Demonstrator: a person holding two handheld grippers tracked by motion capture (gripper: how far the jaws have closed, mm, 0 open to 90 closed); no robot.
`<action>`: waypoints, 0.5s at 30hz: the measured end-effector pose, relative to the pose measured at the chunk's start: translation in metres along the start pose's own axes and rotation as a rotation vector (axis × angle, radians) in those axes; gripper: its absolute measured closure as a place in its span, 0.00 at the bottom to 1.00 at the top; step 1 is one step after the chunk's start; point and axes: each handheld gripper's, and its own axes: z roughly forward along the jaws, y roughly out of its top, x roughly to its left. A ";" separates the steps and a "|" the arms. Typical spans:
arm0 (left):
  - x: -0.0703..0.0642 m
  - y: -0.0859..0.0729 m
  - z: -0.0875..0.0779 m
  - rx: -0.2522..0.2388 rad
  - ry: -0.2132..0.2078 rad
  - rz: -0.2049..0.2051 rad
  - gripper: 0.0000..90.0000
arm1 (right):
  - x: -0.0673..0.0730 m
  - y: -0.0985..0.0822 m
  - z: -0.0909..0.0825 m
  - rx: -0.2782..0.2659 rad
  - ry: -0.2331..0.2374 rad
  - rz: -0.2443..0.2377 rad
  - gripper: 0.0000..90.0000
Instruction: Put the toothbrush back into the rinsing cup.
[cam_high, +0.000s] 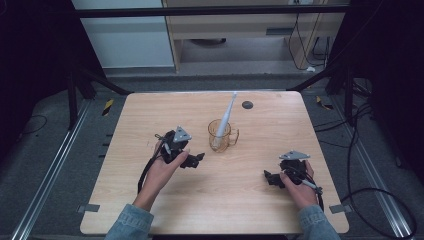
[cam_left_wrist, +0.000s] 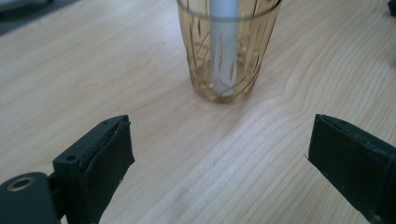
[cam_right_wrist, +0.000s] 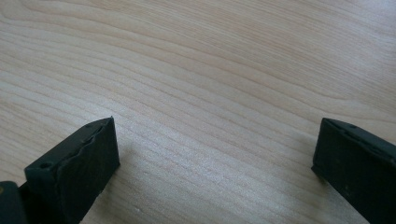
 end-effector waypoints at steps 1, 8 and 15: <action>0.005 -0.008 0.002 0.021 0.004 -0.008 0.06 | 0.000 0.000 0.000 0.000 0.000 0.000 0.00; 0.023 -0.029 0.000 0.064 0.055 -0.039 0.06 | 0.000 0.000 0.000 0.000 -0.001 -0.002 0.00; 0.039 -0.049 -0.001 0.097 0.062 -0.094 0.06 | 0.000 0.000 0.000 0.000 -0.001 -0.002 0.00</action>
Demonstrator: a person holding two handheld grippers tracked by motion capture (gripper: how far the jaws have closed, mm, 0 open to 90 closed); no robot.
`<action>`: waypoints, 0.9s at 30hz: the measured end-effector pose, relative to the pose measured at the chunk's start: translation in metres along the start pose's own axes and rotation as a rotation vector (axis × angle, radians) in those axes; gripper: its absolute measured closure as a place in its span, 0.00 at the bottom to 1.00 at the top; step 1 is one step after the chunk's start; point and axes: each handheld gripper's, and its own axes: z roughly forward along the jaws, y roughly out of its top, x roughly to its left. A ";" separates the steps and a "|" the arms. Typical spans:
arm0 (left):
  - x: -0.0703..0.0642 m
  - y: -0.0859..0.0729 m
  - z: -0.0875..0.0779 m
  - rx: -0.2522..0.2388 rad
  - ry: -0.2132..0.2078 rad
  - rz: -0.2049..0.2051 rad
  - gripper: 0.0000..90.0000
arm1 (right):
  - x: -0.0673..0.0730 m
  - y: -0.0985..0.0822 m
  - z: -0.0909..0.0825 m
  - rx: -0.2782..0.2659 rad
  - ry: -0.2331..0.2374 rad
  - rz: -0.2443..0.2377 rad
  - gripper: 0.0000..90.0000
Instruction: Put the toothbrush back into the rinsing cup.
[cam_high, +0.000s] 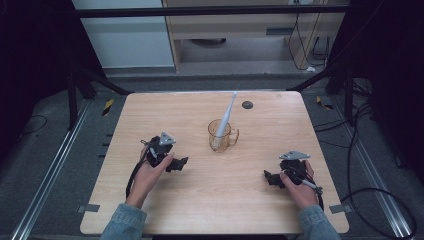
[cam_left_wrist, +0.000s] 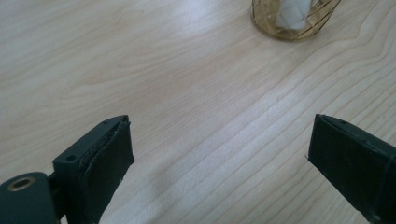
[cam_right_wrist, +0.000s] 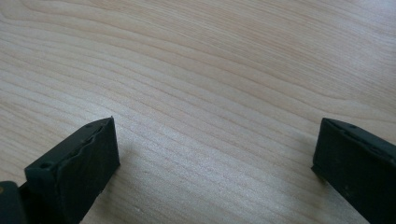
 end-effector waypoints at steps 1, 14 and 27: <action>0.003 -0.003 0.001 0.007 0.009 -0.005 0.06 | 0.000 0.000 0.000 0.000 0.000 0.001 0.00; 0.036 -0.022 0.001 0.025 0.076 -0.079 0.07 | 0.000 0.000 0.000 0.000 0.001 -0.001 0.00; 0.056 -0.034 -0.002 0.010 0.107 -0.128 0.08 | 0.000 0.000 0.000 0.000 0.002 -0.001 0.00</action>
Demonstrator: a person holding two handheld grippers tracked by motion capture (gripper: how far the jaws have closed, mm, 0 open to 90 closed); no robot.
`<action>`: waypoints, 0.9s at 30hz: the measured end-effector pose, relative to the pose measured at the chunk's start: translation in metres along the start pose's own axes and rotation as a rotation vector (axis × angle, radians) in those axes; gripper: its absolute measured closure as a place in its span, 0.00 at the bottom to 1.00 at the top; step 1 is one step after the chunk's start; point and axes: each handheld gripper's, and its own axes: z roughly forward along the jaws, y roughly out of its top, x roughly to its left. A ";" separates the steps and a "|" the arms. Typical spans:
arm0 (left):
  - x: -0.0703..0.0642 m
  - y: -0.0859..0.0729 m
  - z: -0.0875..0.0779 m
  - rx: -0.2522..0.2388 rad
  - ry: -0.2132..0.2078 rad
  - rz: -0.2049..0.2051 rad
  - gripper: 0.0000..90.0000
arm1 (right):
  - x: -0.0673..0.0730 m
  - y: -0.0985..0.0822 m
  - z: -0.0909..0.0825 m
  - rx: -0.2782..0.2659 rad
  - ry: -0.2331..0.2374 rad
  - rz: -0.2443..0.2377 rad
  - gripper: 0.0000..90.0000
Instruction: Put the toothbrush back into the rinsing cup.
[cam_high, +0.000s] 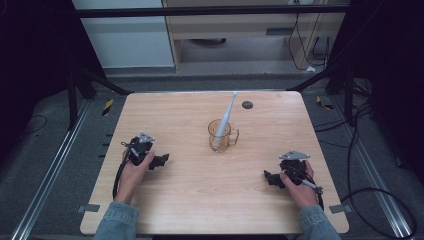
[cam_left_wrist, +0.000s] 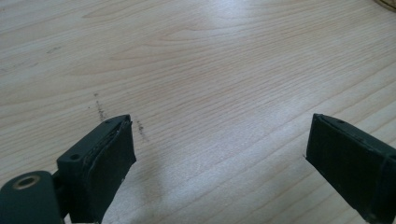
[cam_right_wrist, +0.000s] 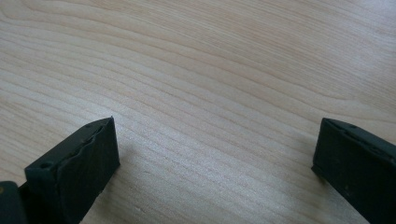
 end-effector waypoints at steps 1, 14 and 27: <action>0.002 -0.002 0.001 -0.001 0.004 -0.010 0.08 | 0.000 0.000 0.000 0.000 0.000 0.000 0.00; 0.007 -0.007 0.007 -0.003 0.011 -0.020 0.08 | 0.000 0.000 0.000 0.000 -0.001 0.000 0.00; 0.009 -0.012 0.018 -0.036 0.016 -0.025 0.07 | 0.000 0.000 0.000 0.000 0.000 0.000 0.00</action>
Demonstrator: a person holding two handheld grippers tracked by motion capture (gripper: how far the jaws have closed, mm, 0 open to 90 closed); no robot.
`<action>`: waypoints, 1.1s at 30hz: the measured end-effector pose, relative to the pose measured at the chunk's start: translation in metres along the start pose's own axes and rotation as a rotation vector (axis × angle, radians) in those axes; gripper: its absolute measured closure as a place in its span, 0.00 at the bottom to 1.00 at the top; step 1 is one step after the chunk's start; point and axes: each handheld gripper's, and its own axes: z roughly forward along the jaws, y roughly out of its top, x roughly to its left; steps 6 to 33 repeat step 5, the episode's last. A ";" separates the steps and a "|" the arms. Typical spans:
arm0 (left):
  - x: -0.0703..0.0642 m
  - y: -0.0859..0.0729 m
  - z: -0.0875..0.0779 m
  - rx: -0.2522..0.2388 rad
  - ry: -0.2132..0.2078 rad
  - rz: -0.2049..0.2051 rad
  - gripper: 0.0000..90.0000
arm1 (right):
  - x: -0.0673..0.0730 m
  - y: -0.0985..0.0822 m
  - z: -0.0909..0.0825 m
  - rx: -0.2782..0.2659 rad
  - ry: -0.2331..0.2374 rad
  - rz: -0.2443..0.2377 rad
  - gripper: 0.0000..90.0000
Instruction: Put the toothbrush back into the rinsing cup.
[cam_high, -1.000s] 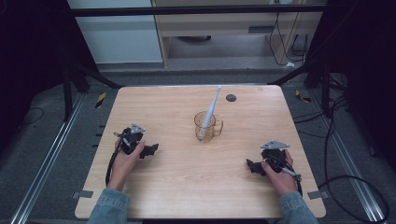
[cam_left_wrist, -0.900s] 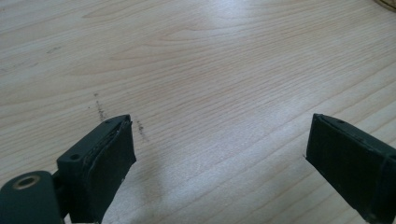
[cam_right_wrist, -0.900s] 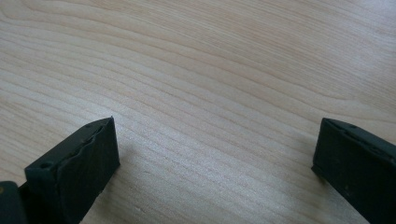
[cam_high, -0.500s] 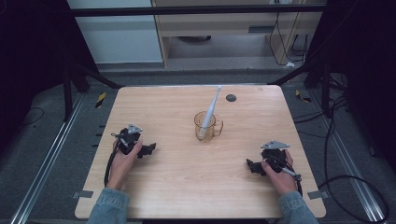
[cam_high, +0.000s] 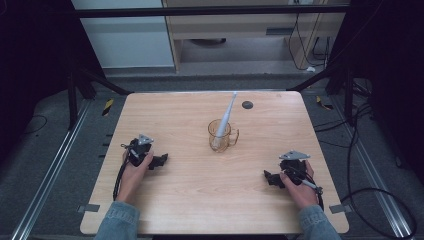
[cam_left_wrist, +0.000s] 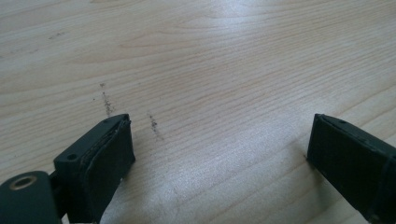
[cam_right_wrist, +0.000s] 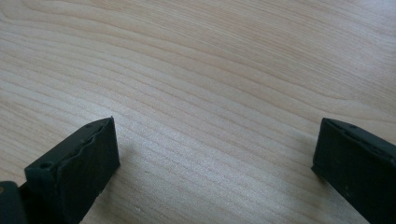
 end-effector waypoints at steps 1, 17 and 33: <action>0.000 0.000 0.000 0.002 0.001 0.002 0.06 | 0.000 0.000 0.000 0.000 0.000 0.000 0.00; 0.000 0.000 0.000 0.009 0.006 0.002 0.04 | 0.000 0.000 0.000 0.000 -0.001 -0.001 0.01; 0.000 0.000 0.000 0.009 0.006 0.002 0.04 | 0.000 0.000 0.000 0.000 -0.001 -0.001 0.01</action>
